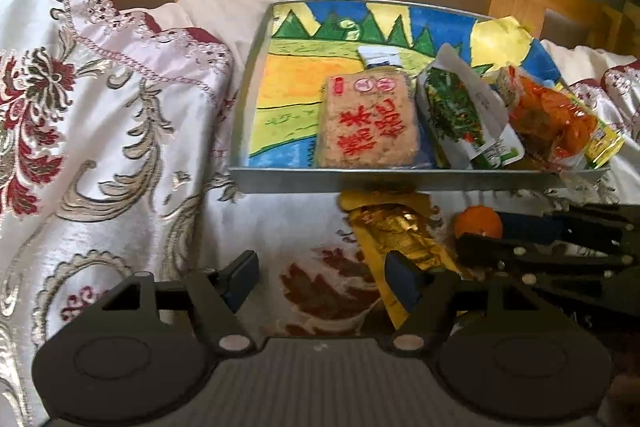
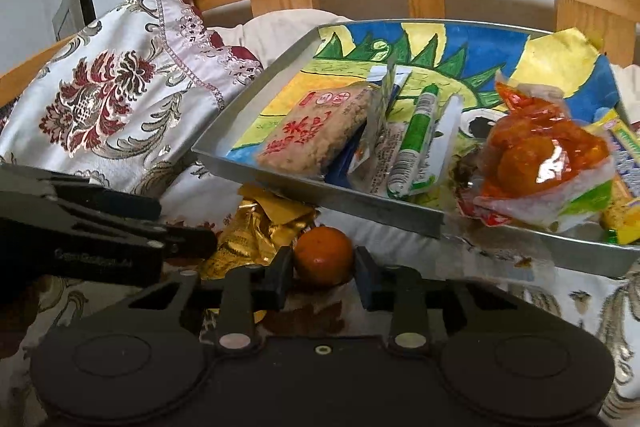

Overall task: Organize snacks
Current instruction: 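Grasp the gold foil packet with the left gripper while the right gripper grasps the mandarin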

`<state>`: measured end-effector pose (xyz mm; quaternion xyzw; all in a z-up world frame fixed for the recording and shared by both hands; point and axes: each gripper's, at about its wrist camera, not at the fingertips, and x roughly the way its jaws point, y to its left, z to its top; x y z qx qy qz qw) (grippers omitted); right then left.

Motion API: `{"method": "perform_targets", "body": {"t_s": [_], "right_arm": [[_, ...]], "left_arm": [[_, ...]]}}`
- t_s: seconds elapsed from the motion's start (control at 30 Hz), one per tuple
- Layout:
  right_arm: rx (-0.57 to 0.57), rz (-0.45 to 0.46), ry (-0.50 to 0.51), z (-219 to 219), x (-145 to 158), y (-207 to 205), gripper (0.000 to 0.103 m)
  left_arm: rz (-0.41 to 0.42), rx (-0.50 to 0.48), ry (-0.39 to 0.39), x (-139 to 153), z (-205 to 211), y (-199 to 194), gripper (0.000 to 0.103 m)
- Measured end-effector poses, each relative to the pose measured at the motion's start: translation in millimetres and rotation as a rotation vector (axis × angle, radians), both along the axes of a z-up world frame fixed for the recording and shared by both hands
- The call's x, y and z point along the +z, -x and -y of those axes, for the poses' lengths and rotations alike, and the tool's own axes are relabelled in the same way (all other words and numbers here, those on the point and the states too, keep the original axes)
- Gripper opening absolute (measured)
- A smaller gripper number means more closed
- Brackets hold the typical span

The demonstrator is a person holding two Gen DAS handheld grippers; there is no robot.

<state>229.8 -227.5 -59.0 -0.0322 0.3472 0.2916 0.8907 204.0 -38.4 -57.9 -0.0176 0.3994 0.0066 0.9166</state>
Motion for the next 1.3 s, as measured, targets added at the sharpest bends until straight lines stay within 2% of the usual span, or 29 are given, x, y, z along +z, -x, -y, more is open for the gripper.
{"method": "perform_targets", "body": {"t_s": [0.23,0.37,0.47,0.73,0.83,0.9,0.97,1.3], "right_arm": [[-0.036,0.017,0.069,19.0,8.4,18.7,0.035],[-0.064,0.000,0.070,30.7,11.0,21.3,0.035],[-0.072,-0.002,0.069,33.9,11.8,20.5,0.035],[-0.077,-0.030,0.067,38.8,9.2,17.7,0.035],[-0.076,-0.036,0.062,39.9,7.8,16.8,0.035],[-0.077,-0.040,0.056,40.7,7.3,16.0,0.035],[-0.077,-0.041,0.055,41.1,7.5,16.2,0.035],[-0.054,-0.034,0.064,35.5,8.4,19.8,0.035]], "left_arm": [[0.013,-0.049,0.082,3.2,11.1,-8.8,0.075],[-0.011,-0.093,0.111,5.5,22.8,-17.0,0.075],[-0.049,-0.111,0.085,0.9,34.9,-25.2,0.078],[-0.053,-0.055,0.083,-5.4,41.6,-43.8,0.082],[-0.041,-0.008,0.055,-6.8,45.0,-45.0,0.074],[-0.025,0.003,0.030,-6.1,46.3,-42.8,0.060],[-0.013,0.009,0.027,-5.3,43.7,-38.6,0.055],[-0.003,-0.007,0.078,6.3,36.1,-11.4,0.049]]}}
